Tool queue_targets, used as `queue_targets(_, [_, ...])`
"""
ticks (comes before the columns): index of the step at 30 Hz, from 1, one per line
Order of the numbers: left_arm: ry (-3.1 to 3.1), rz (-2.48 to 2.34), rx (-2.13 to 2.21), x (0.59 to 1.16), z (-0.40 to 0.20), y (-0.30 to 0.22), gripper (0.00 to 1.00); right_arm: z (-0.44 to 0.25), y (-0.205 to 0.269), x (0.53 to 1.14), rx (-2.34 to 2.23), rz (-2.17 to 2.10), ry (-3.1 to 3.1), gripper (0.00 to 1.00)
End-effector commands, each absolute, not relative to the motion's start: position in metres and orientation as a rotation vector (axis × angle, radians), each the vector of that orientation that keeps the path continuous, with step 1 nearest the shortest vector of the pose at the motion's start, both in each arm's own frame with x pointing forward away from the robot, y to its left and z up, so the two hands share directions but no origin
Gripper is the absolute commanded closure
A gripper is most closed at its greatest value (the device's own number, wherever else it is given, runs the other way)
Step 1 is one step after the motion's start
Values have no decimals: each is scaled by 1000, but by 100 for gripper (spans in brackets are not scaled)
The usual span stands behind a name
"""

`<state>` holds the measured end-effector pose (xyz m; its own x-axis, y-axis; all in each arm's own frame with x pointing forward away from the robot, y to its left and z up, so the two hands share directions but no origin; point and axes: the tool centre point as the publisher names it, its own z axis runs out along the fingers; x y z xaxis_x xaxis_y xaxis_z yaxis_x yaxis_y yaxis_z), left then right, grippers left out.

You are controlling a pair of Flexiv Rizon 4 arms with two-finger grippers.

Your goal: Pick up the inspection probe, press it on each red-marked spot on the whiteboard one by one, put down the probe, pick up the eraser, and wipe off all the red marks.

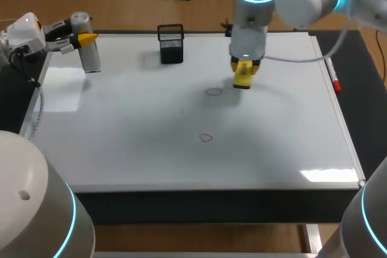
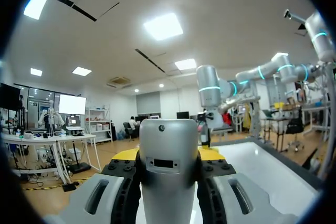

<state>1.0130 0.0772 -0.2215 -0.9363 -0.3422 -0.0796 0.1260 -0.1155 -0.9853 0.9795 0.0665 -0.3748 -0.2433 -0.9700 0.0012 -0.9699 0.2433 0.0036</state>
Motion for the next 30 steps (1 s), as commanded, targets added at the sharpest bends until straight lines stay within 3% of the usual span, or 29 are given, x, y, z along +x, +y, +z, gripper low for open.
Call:
queue_targets(1, [1848,-2123,-239,1013,-220,78,100,-376,34,978,1914,-23,-2505,100])
queue_targets(15, [1848,-2123,-239,1013,-220,78,100,-380,-27,989,1792,-21,-2582,100])
queue_targets(30, [1848,-2123,-239,1013,-220,78,100,-388,-45,996,1740,-52,-2599,100])
